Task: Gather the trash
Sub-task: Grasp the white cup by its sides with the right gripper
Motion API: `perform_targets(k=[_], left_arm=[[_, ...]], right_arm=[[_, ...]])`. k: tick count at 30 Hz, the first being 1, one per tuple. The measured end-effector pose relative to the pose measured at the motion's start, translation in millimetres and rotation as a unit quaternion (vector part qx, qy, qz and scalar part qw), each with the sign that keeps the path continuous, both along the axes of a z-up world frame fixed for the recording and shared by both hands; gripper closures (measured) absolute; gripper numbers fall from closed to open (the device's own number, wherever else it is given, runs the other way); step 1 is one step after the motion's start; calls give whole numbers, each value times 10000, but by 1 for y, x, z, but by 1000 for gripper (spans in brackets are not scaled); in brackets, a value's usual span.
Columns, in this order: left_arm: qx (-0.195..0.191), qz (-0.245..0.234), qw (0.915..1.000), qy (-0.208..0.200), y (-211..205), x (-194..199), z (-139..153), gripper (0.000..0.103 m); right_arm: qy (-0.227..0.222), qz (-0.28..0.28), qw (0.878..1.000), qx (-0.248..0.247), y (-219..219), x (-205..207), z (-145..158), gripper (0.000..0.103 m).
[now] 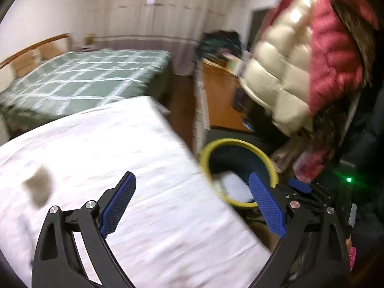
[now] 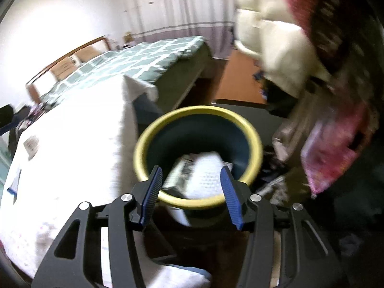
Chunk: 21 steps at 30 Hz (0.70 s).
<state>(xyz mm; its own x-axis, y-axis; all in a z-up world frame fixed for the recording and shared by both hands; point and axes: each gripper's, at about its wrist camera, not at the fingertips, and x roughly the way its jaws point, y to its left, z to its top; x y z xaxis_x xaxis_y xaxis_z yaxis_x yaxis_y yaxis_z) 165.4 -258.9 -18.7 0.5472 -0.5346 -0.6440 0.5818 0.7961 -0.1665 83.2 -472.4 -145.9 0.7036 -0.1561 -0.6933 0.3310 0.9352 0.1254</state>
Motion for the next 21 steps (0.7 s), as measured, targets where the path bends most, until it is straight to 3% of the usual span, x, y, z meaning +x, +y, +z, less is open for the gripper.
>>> perform_targets(k=[4,8,16,21], left_arm=[[-52,915,9956,-191,84,-9,8,7],[-74,1671,9855,-276,164,-21,9,6],[-212,2521,9674,-109,269,-36,-7,5],[-285,2756,9608,-35,301,-40,-18,5]], right_arm=[[1,481,9988,-67,40,25,9,54],[32,1011,9948,-117,88,54,16,54],[115,2212,9749,-233,213,122,23,52],[67,2804,9598,-90,276,158,28,47]])
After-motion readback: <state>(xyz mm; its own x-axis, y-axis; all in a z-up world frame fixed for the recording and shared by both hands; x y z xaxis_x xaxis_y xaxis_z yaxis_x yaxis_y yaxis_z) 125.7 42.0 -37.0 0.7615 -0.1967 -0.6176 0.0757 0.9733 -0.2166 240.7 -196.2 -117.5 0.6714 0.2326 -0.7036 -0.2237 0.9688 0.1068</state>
